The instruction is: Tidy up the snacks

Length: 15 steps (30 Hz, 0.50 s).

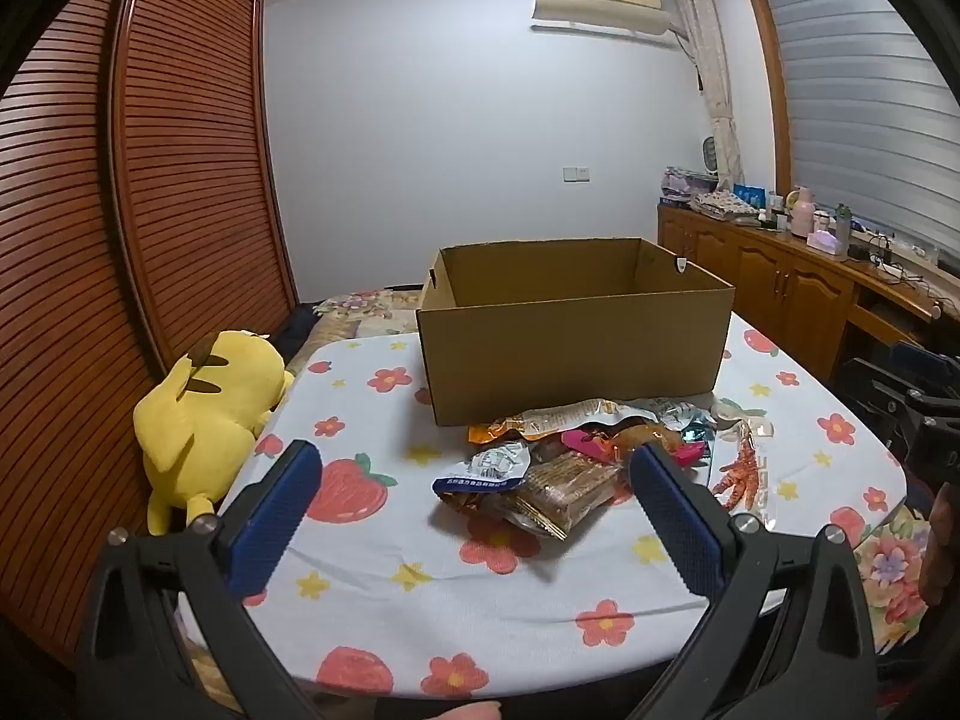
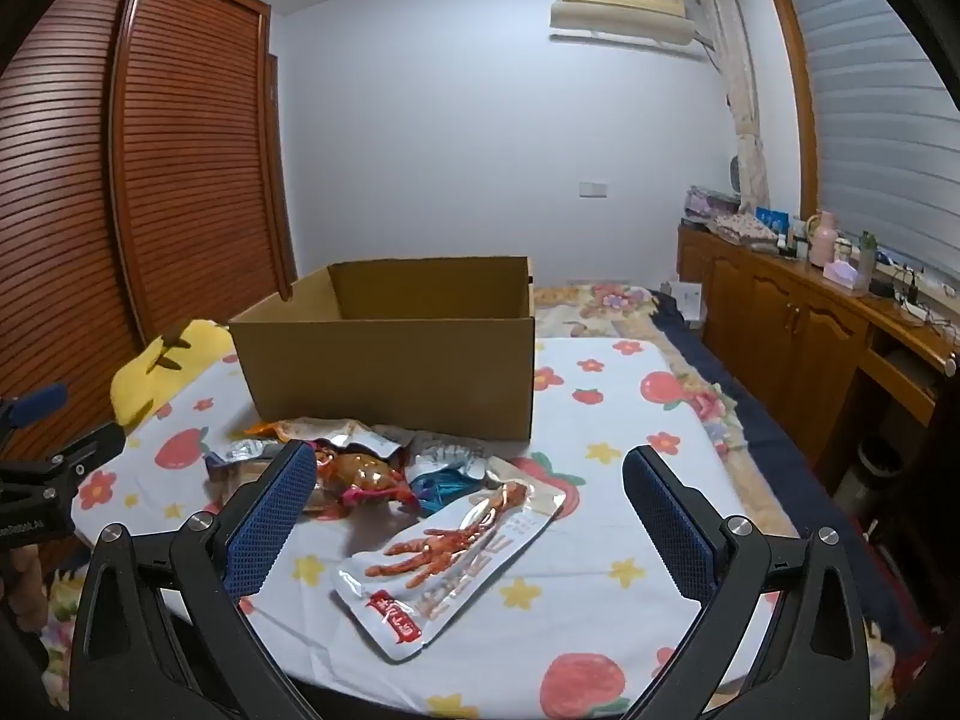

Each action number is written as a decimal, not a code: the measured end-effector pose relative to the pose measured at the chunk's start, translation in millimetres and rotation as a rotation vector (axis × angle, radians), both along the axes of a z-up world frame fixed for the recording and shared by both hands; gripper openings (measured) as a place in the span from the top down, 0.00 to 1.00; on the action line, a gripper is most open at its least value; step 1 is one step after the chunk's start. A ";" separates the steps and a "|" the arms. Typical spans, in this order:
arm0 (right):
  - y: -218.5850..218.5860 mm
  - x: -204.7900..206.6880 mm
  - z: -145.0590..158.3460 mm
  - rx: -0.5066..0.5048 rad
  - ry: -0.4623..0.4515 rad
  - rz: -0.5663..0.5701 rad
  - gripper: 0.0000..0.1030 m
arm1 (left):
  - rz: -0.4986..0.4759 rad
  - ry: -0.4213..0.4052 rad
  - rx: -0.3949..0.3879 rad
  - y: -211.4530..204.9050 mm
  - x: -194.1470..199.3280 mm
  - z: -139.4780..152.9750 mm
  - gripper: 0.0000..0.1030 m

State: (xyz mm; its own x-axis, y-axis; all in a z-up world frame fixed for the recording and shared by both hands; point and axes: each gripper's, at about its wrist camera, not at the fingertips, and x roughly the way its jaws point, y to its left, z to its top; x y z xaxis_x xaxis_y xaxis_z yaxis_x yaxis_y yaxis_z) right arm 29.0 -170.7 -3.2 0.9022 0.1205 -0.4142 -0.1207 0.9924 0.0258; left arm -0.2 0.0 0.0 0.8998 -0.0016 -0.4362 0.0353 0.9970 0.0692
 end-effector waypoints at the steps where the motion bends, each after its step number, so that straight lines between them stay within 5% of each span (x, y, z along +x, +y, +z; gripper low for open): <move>1: 0.2 0.3 -0.2 -0.003 0.007 -0.002 0.00 | -0.001 -0.001 -0.001 0.0 0.0 0.0 0.00; 15: 0.1 2.0 -2.3 0.000 0.002 -0.004 0.00 | -0.002 -0.001 -0.004 -0.4 0.5 -0.4 0.00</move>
State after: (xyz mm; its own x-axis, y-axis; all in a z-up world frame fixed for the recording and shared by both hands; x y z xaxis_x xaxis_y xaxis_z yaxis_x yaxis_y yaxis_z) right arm 31.0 -170.6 -5.5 0.9020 0.1167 -0.4156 -0.1164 0.9929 0.0262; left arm 0.3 -0.3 -0.4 0.9002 -0.0054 -0.4354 0.0376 0.9971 0.0656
